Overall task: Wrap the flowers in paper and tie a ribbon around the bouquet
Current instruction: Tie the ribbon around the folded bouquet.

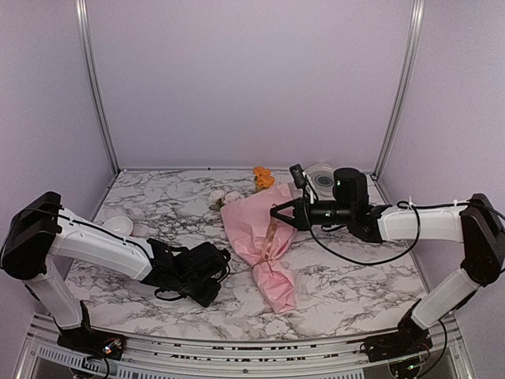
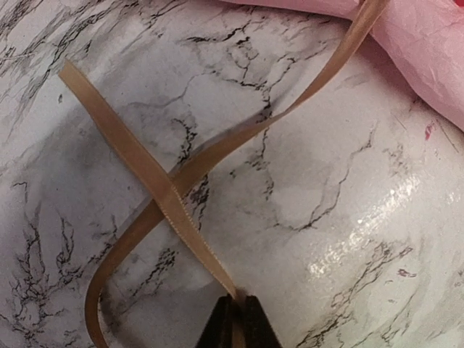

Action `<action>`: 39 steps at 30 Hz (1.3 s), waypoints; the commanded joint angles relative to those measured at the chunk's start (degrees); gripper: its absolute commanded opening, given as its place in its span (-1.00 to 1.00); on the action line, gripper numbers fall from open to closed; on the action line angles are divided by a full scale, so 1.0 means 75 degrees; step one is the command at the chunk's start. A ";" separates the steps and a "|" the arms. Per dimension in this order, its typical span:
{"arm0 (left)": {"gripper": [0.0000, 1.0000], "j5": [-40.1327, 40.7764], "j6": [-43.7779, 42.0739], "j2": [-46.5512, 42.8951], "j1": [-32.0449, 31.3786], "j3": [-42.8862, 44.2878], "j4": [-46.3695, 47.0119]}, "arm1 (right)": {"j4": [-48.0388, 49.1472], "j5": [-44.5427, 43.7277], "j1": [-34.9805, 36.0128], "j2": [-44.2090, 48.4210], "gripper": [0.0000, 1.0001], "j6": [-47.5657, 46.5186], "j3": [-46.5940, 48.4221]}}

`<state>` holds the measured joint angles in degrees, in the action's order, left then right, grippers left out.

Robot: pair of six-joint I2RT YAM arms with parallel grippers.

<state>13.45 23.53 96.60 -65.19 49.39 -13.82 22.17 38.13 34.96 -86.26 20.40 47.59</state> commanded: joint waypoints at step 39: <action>-1.00 0.4839 0.3700 -0.7505 0.1846 -0.3116 -0.3002 | -0.2094 -0.0428 -0.5248 0.1022 -1.00 0.0277 -0.3693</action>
<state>42.70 51.05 40.84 -54.22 27.14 -29.91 6.11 40.99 -0.64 -76.73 23.14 20.23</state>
